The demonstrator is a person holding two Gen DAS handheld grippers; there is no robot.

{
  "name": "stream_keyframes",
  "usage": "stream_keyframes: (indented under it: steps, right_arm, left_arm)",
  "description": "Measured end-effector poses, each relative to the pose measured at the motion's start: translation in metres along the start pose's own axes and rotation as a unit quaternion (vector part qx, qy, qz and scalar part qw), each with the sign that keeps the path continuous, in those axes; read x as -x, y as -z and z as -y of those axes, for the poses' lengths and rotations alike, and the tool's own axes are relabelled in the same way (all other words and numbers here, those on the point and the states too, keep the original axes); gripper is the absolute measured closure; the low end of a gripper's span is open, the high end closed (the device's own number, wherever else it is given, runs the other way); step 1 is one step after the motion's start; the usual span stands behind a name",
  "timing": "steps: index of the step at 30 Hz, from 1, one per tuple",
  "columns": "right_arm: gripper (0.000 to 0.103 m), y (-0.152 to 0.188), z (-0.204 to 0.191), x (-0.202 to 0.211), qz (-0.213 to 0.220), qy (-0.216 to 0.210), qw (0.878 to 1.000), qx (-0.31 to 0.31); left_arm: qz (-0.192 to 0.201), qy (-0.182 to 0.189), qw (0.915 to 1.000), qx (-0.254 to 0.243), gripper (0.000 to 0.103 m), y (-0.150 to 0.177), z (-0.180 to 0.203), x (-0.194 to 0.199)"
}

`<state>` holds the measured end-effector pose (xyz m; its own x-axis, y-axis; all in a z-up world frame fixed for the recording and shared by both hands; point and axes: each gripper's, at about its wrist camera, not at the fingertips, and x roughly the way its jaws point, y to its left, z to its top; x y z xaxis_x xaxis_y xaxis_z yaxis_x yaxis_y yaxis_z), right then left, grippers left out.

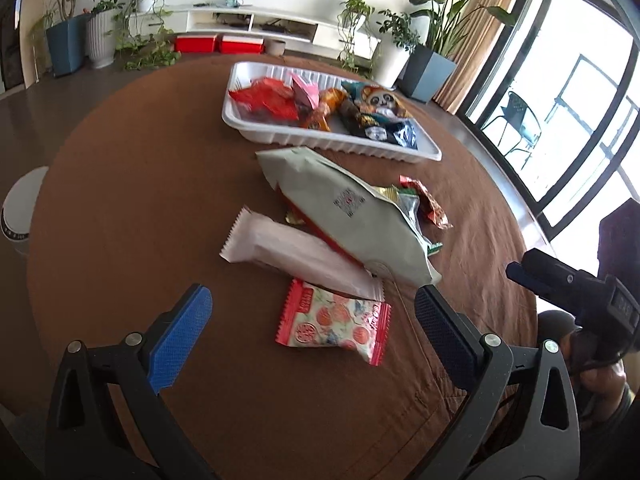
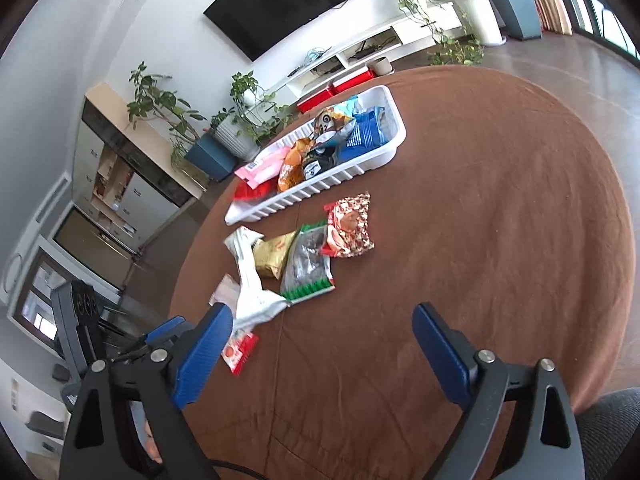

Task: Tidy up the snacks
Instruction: 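Open both tools and withdraw them back toward the pile, then grasp the red-and-white cookie pack with the left tool while the right tool grasps the white-green bag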

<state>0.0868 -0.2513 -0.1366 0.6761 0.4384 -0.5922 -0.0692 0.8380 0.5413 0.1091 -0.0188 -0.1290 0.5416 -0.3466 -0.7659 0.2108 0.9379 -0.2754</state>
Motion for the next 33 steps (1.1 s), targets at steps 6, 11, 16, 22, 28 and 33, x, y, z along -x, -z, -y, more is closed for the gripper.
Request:
stream_keyframes:
  steps: [6,11,16,22,28,33]
  right_arm:
    - [0.01,0.008,-0.004,-0.001,-0.005,-0.004,1.0,0.01]
    - [0.01,0.011,-0.008,0.0,-0.007,-0.004,1.0,0.019]
    - [0.01,0.015,-0.013,-0.002,-0.011,0.002,0.999,0.032]
    - [0.01,0.018,-0.02,0.0,-0.015,0.009,0.999,0.051]
    - [0.01,0.024,-0.032,-0.004,-0.028,0.003,0.997,0.076]
    - [0.01,0.028,-0.037,-0.004,-0.033,0.002,0.996,0.081]
  left_arm:
    - [-0.017,-0.048,0.9984,-0.022,0.0,-0.006,0.017,-0.017]
    - [-0.04,-0.077,0.9958,-0.028,0.0,-0.002,0.018,-0.036]
    - [-0.047,-0.091,0.9937,-0.044,0.001,0.001,0.015,-0.044]
    - [-0.046,-0.092,0.9943,-0.028,0.001,0.001,-0.004,-0.035]
    - [-0.062,-0.089,0.9934,-0.036,0.001,-0.001,-0.016,-0.032]
    - [-0.055,-0.108,0.9923,-0.024,0.001,-0.002,-0.027,-0.022]
